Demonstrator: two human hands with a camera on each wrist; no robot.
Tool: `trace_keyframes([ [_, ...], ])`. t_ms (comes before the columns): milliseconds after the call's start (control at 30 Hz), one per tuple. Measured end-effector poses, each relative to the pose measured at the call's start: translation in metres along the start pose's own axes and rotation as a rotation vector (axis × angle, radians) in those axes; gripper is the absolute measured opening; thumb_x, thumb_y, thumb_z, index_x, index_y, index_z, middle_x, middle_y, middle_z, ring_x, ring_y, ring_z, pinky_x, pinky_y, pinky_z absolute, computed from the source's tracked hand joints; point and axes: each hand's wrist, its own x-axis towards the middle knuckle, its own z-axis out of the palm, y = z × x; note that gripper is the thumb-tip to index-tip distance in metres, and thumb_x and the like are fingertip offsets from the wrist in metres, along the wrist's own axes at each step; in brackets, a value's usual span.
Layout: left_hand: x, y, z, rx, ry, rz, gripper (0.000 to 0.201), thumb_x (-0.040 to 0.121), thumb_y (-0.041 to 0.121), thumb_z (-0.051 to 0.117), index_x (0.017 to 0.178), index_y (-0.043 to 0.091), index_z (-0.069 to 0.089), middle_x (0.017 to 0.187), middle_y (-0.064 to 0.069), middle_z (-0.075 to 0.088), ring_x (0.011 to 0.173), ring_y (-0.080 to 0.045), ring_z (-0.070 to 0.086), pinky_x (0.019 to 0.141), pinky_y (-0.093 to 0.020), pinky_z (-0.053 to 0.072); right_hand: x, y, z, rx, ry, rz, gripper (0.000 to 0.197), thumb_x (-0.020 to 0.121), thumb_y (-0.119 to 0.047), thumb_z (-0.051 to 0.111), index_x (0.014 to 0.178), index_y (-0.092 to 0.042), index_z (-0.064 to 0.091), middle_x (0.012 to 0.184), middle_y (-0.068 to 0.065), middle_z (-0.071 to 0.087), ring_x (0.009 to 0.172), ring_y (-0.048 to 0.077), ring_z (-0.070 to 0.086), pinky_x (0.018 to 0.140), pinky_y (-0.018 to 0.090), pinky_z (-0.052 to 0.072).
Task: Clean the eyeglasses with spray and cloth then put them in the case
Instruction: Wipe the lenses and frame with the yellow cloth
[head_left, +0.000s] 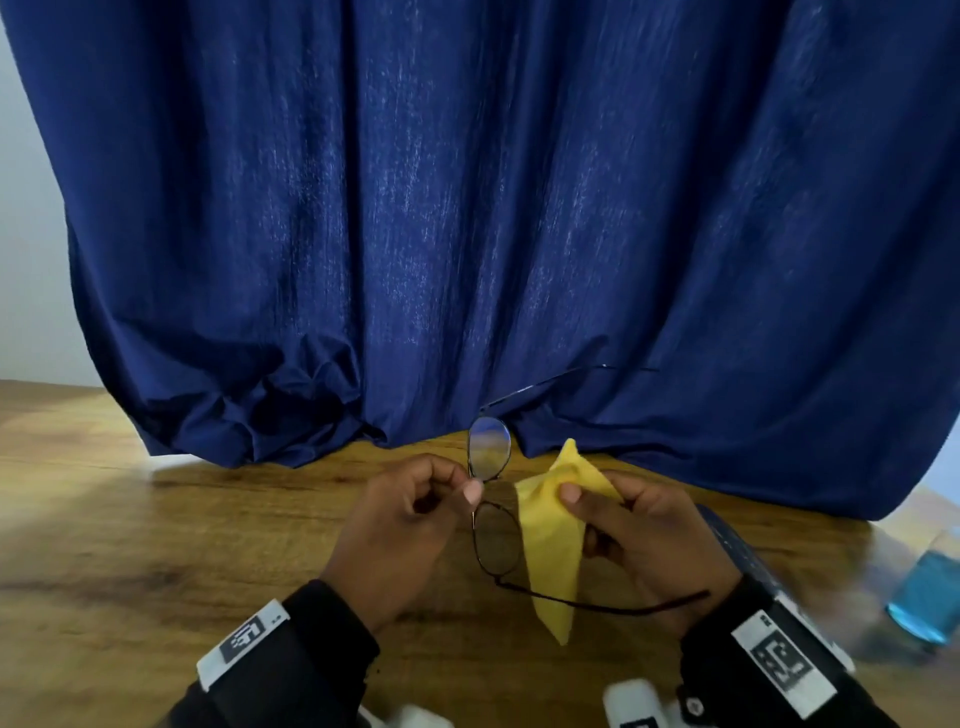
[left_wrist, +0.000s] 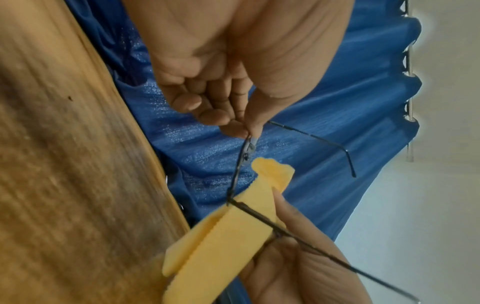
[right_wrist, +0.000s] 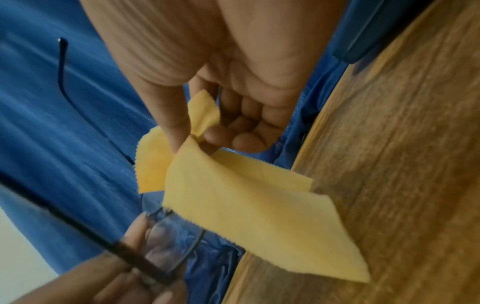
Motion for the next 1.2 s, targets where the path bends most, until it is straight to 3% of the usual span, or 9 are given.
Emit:
trace_keyframes([
  [67,0.001,-0.004,0.002,-0.047,-0.042,-0.024,0.010,0.093,0.024,0.068,0.088,0.017,0.073,0.086,-0.008,0.076,0.077,-0.025,0.068,0.077,-0.041,0.055,-0.001,-0.006,0.004,-0.101,-0.035,-0.090,0.017,0.075,-0.032,0.078,0.075,-0.016,0.077,0.060,-0.003,0.066,0.060,0.008,0.061,0.066,0.028,0.050],
  [133,0.000,-0.005,0.005,-0.100,-0.105,-0.060,0.011,0.095,0.019,0.065,0.092,0.012,0.073,0.083,-0.010,0.075,0.067,-0.012,0.060,0.068,-0.035,0.048,-0.006,-0.011,0.008,-0.177,-0.029,-0.230,0.005,0.079,-0.016,0.078,0.076,-0.015,0.076,0.062,-0.005,0.071,0.059,0.004,0.064,0.062,0.017,0.049],
  [267,-0.005,-0.004,0.012,-0.093,-0.218,-0.079,0.012,0.096,0.007,0.061,0.096,0.010,0.073,0.078,0.001,0.072,0.065,-0.012,0.054,0.063,-0.033,0.043,-0.011,-0.009,0.012,-0.273,0.030,-0.382,0.012,0.072,-0.019,0.085,0.077,-0.020,0.075,0.077,-0.005,0.074,0.066,0.004,0.064,0.061,0.015,0.049],
  [367,-0.010,0.002,0.017,-0.061,-0.290,-0.030,0.015,0.098,0.014,0.061,0.097,0.021,0.074,0.095,-0.001,0.079,0.086,-0.020,0.071,0.076,-0.037,0.054,-0.011,-0.008,0.014,-0.275,0.070,-0.309,0.017,0.069,-0.017,0.088,0.075,-0.015,0.072,0.070,-0.006,0.072,0.059,-0.002,0.060,0.055,0.012,0.045],
  [500,-0.015,0.004,0.021,-0.011,-0.318,0.010,0.012,0.098,0.027,0.061,0.094,0.022,0.072,0.081,0.004,0.074,0.074,-0.017,0.064,0.071,-0.035,0.051,-0.002,-0.001,0.001,-0.344,0.314,-0.236,0.031,0.067,-0.028,0.089,0.068,-0.016,0.060,0.057,-0.008,0.062,0.049,-0.002,0.052,0.047,0.012,0.041],
  [667,-0.014,0.006,0.019,-0.010,-0.309,-0.003,0.011,0.097,0.026,0.062,0.098,0.024,0.073,0.094,0.004,0.078,0.084,-0.006,0.069,0.074,-0.019,0.051,-0.001,0.002,-0.001,-0.339,0.107,-0.160,0.031,0.069,-0.020,0.088,0.069,-0.009,0.059,0.056,-0.007,0.056,0.047,-0.003,0.047,0.046,0.012,0.039],
  [833,-0.012,0.006,0.019,-0.047,-0.312,0.025,0.012,0.097,0.022,0.062,0.093,0.013,0.070,0.081,0.005,0.074,0.075,-0.004,0.064,0.071,-0.021,0.050,0.008,0.007,-0.009,-0.287,0.236,-0.115,0.031,0.067,-0.025,0.088,0.073,-0.015,0.059,0.064,-0.004,0.063,0.059,0.006,0.056,0.057,0.023,0.046],
  [967,-0.012,0.008,0.020,-0.056,-0.314,-0.002,0.011,0.097,0.022,0.062,0.094,0.017,0.071,0.075,0.016,0.072,0.070,0.008,0.061,0.065,-0.010,0.045,0.002,0.006,-0.002,-0.305,0.135,-0.137,0.024,0.074,-0.018,0.084,0.072,-0.005,0.064,0.060,-0.004,0.059,0.050,-0.002,0.047,0.051,0.013,0.040],
  [1200,-0.015,0.007,0.024,-0.044,-0.317,-0.038,0.012,0.096,0.026,0.063,0.090,0.020,0.071,0.076,0.007,0.072,0.069,-0.003,0.059,0.065,-0.018,0.047,0.002,0.005,0.001,-0.222,0.265,-0.124,0.030,0.071,-0.028,0.084,0.068,-0.008,0.062,0.061,0.007,0.061,0.057,0.013,0.051,0.058,0.030,0.045],
])
